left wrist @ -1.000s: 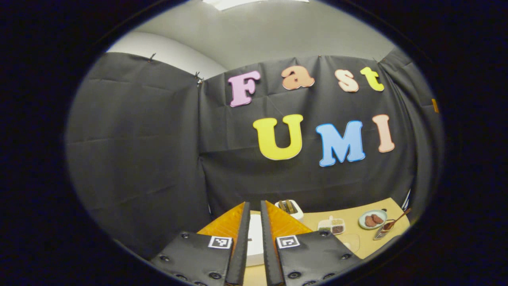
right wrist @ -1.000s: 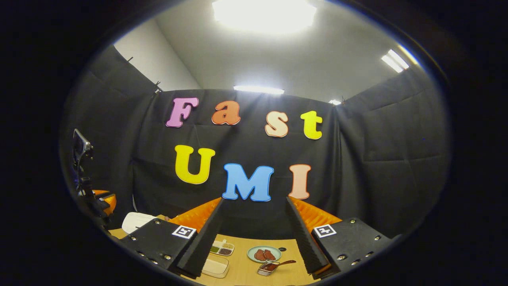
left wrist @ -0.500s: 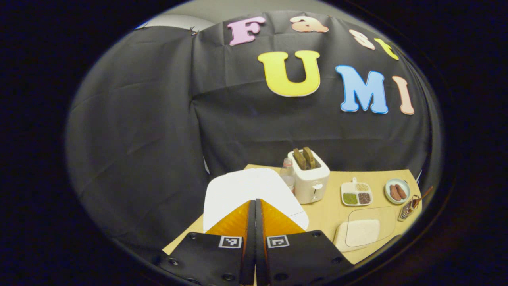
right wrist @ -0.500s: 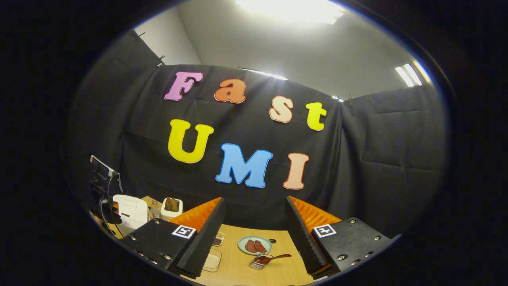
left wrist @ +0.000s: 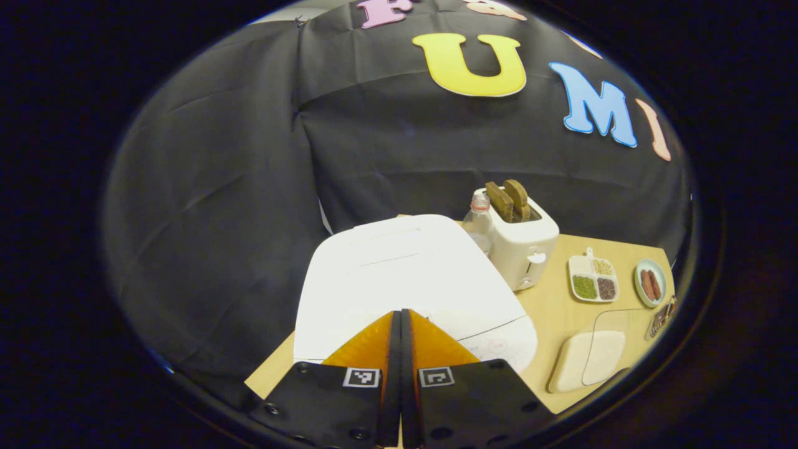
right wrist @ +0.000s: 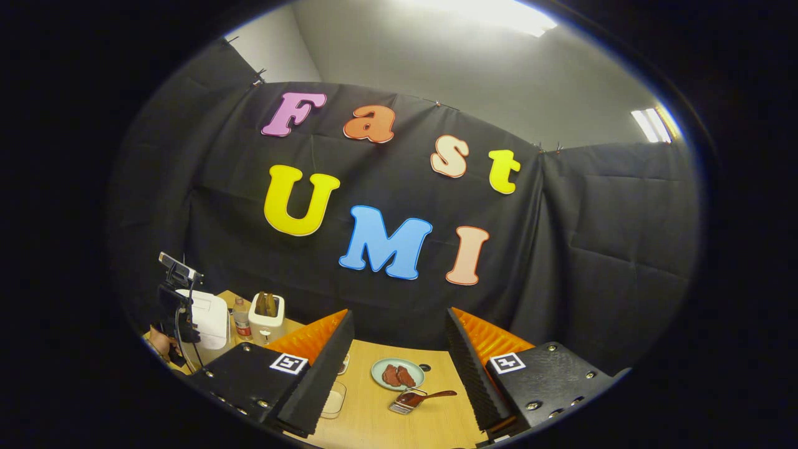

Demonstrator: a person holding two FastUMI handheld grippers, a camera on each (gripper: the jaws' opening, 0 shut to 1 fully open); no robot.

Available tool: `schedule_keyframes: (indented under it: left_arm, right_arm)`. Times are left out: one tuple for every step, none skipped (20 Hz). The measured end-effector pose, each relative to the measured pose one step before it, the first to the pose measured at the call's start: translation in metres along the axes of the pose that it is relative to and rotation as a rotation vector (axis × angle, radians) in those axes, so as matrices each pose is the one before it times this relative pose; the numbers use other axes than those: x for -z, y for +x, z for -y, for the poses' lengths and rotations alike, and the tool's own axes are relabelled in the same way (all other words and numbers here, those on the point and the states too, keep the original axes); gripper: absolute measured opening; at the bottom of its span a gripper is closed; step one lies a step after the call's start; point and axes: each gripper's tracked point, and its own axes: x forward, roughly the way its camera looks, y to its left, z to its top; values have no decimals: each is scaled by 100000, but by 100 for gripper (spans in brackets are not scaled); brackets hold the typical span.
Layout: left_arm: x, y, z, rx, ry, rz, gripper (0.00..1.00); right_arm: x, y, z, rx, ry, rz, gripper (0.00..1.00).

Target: Close the left gripper, press the button to open the rice cooker; take a wooden spoon from the chopstick holder with the right hand, scoop a spoonful of rice and pour it into the rice cooker, then put the wooden spoon back into the chopstick holder.

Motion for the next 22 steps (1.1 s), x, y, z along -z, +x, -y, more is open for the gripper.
schedule_keyframes:
  left_arm:
    - [1012, -116, 121, 44, -68, -3936, 9]
    - [-999, 141, -38, 146, 1896, 4709, 9]
    - [365, -132, -38, -453, 798, -2301, 9]
    - [-363, 135, 91, -11, 1259, 1513, 9]
    - [516, 39, 3, 36, 621, -2066, 10]
    - [-467, -132, -89, 467, 50, 1387, 9]
    - [225, -49, 100, 802, -2381, -1224, 9]
    - [-185, -219, 41, 755, -3180, 457, 9]
    - [93, -86, -70, 701, -2715, 420, 9]
    - [189, -199, -99, 80, -1916, -28, 10]
    - [338, -330, -6, 602, -1987, 97, 10]
    - [2, -96, 76, 588, -7, 896, 10]
    - [248, 52, -116, 81, 2160, -489, 10]
    - [-227, 228, -43, -937, 2789, -553, 10]
    - [-208, 387, 32, -1160, 3382, -1478, 10]
    - [-365, 669, -115, -1084, 3407, -869, 10]
    - [-110, 404, -9, -1610, 1600, -2061, 10]
    - [-549, 495, 91, -1323, 899, -161, 10]
    - [49, -57, -116, -1126, -151, -1930, 10]
    - [114, 275, 18, -848, 228, -219, 7]
    - [-85, -330, 25, -240, 504, -282, 7]
    - [-235, -33, -29, 407, -294, 736, 8]
  right_arm:
    - [82, -15, -114, -245, 83, -407, 90]
    - [-88, 2, -209, -642, 596, -204, 90]
    - [-74, 97, -213, -584, 667, -26, 90]
    - [-144, -86, -230, -603, 568, 85, 90]
    - [61, -179, -108, -582, 414, 147, 90]
    - [13, -55, -86, -316, 76, -96, 90]
    - [127, -204, -13, -232, -18, -7, 90]
    - [52, -169, 110, 109, 3, 71, 90]
    - [169, -328, 177, 265, 81, -303, 90]
    - [135, -235, 139, 303, 274, -342, 90]
    - [241, -281, 268, 329, 389, -406, 90]
    - [120, -177, 194, 380, 447, -344, 90]
    - [88, -103, 238, 313, 510, -302, 90]
    - [39, -269, 143, 186, 595, -129, 90]
    - [-31, -240, 100, 68, 550, 146, 90]
    - [-3, -123, 93, 113, 330, 185, 90]
    - [-7, -217, 15, 184, -114, 76, 90]
    - [-1, -236, 58, 191, -385, 309, 90]
    - [-115, -195, 48, 320, -707, 335, 90]
    - [-117, -156, 179, 498, -728, 534, 90]
    - [-10, -209, 180, 598, -482, 362, 90]
    - [132, -144, 148, 264, 8, 61, 91]
